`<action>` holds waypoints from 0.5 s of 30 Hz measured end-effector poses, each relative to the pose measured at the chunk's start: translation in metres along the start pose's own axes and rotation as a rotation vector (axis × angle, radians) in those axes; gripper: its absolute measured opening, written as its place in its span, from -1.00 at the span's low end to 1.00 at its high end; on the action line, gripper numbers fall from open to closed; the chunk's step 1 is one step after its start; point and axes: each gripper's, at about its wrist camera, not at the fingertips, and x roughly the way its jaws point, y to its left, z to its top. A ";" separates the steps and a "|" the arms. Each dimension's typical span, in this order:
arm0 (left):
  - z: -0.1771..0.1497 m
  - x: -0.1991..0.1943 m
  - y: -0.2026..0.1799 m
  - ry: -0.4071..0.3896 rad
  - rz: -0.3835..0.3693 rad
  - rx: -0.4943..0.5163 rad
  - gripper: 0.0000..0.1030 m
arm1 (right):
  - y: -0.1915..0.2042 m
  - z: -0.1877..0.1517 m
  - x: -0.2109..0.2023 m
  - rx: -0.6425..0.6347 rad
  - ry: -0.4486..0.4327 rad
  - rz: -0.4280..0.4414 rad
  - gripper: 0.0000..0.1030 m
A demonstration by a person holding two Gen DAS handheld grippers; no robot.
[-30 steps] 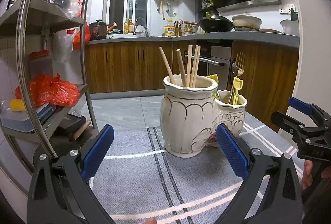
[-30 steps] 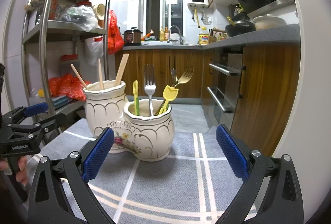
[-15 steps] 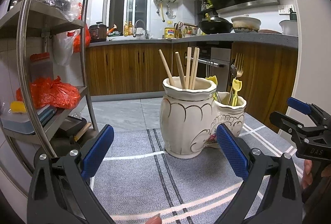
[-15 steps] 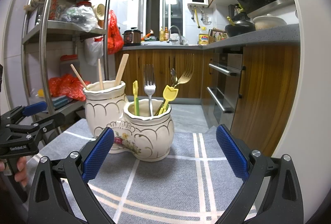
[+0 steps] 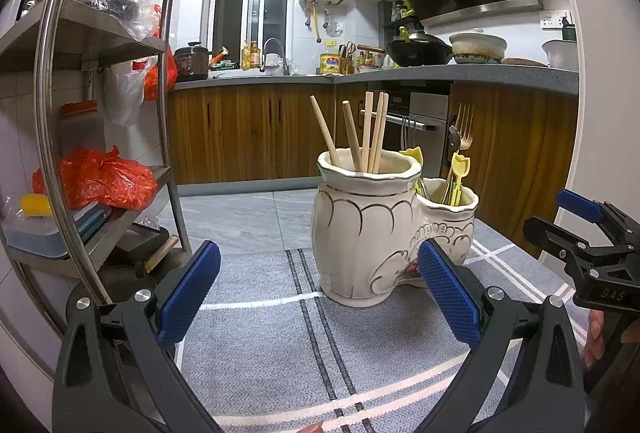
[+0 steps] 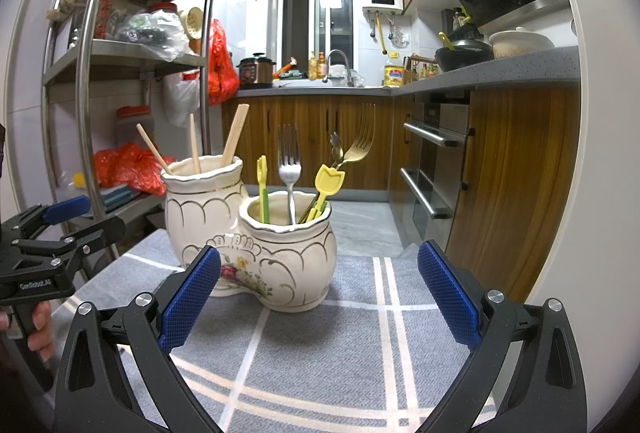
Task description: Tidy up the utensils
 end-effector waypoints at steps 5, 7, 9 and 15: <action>0.000 0.001 0.001 0.001 0.006 -0.005 0.89 | 0.000 0.000 0.000 0.000 0.000 0.000 0.90; 0.000 0.000 0.001 -0.001 0.009 -0.005 0.90 | 0.000 0.000 0.000 0.000 0.000 0.000 0.90; -0.001 0.000 0.000 -0.003 0.010 -0.004 0.90 | 0.000 0.000 0.000 0.000 0.000 0.000 0.90; -0.001 -0.002 -0.002 -0.012 0.013 0.001 0.90 | 0.000 0.000 0.000 0.000 0.000 0.000 0.90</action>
